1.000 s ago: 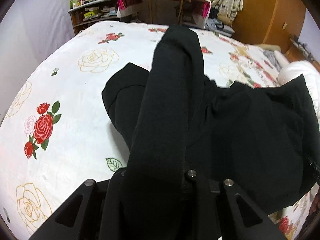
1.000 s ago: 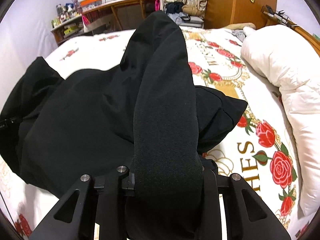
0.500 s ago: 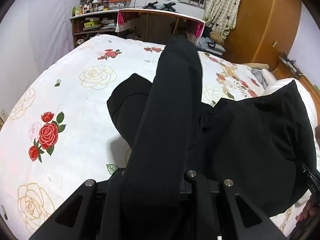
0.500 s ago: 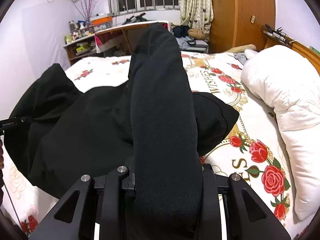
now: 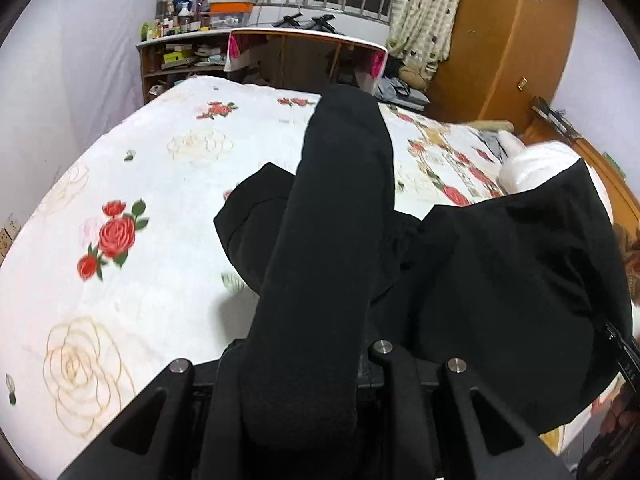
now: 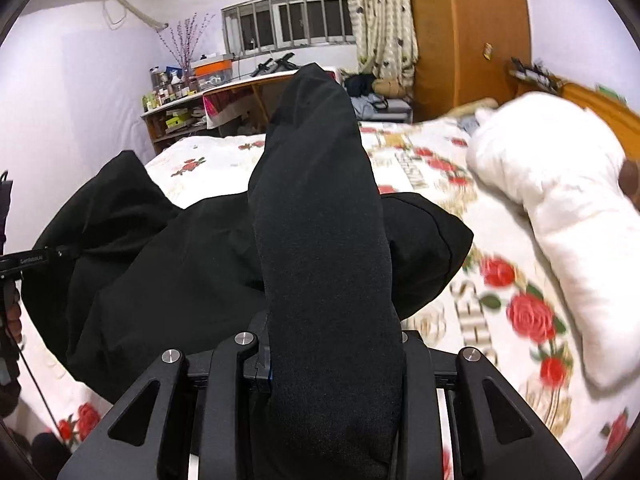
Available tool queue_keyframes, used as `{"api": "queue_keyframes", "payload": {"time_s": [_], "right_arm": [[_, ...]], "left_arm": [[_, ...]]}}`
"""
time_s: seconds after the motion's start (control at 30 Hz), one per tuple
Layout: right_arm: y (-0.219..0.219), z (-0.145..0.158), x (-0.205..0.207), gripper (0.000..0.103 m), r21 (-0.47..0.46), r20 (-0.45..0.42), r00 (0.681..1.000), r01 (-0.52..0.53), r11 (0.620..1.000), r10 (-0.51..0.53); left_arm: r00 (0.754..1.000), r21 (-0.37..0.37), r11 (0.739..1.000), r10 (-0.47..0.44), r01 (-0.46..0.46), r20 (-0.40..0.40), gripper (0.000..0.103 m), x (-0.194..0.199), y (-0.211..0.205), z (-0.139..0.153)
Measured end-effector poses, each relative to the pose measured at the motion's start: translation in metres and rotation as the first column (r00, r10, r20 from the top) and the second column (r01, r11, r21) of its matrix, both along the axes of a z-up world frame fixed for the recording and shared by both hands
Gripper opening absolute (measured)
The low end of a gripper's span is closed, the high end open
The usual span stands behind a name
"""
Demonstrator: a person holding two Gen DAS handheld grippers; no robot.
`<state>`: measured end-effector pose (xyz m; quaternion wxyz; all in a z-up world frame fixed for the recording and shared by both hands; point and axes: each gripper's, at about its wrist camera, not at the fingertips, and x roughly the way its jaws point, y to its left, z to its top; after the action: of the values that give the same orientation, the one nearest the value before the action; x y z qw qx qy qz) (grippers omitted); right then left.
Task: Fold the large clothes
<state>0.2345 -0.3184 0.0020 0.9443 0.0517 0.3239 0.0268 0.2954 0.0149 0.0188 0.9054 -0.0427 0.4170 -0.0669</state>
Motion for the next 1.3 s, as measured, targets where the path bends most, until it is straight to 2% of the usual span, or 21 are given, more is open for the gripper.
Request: {"api": "queue_keyframes", "payload": {"time_s": [0.07,0.17,0.3,0.43,0.53,0.63,0.7,0.77,0.83,1.0,1.17,1.3], "right_arm": [[-0.002,-0.006,-0.016,0.03,0.017,-0.013,1.0,0.013,1.0,-0.013],[-0.003,-0.02,-0.032,0.03,0.026,-0.049,0.998,0.028,0.999,-0.026],[-0.01,-0.045,-0.039,0.03,0.055,-0.107,0.993,0.053,0.997,-0.047],[-0.014,-0.068,-0.041,0.031,0.03,-0.147,0.987,0.073,0.997,-0.068],[-0.023,-0.086,-0.038,0.032,0.047,-0.185,0.978,0.102,0.994,-0.092],[-0.03,-0.101,-0.037,0.036,0.056,-0.212,0.971,0.123,0.991,-0.109],[-0.031,-0.112,-0.039,0.039,0.059,-0.231,0.966,0.135,0.989,-0.117],[-0.034,-0.119,-0.038,0.045,0.057,-0.249,0.96,0.148,0.987,-0.129],[-0.036,-0.123,-0.038,0.049,0.064,-0.258,0.957,0.152,0.986,-0.131],[-0.047,-0.132,-0.036,0.061,0.106,-0.297,0.944,0.179,0.978,-0.141],[-0.049,-0.13,-0.039,0.072,0.111,-0.315,0.936,0.197,0.974,-0.154],[-0.051,-0.12,-0.045,0.077,0.061,-0.306,0.931,0.23,0.971,-0.201]], "left_arm": [[1.0,-0.002,1.0,0.0,0.0,-0.003,0.021,-0.018,0.001,-0.007],[0.999,-0.007,1.0,0.011,-0.012,-0.048,0.021,-0.03,0.004,-0.024],[0.994,0.001,0.999,0.041,-0.041,-0.097,0.021,-0.034,0.009,-0.053],[0.986,0.027,0.997,0.074,-0.071,-0.15,0.022,-0.028,0.017,-0.082],[0.983,0.068,0.995,0.085,-0.075,-0.161,0.025,-0.025,0.022,-0.097],[0.979,0.076,0.994,0.095,-0.083,-0.18,0.035,-0.022,0.027,-0.113],[0.976,0.077,0.993,0.101,-0.088,-0.193,0.049,-0.019,0.03,-0.123],[0.972,0.074,0.993,0.104,-0.09,-0.209,0.055,-0.017,0.034,-0.132],[0.972,0.054,0.993,0.111,-0.102,-0.205,0.059,-0.017,0.038,-0.134],[0.967,0.039,0.992,0.126,-0.12,-0.223,0.084,-0.015,0.049,-0.14],[0.948,-0.093,0.979,0.148,-0.18,-0.281,0.085,-0.016,0.072,-0.144],[0.945,-0.095,0.975,0.169,-0.203,-0.281,0.085,-0.024,0.079,-0.136]]}}
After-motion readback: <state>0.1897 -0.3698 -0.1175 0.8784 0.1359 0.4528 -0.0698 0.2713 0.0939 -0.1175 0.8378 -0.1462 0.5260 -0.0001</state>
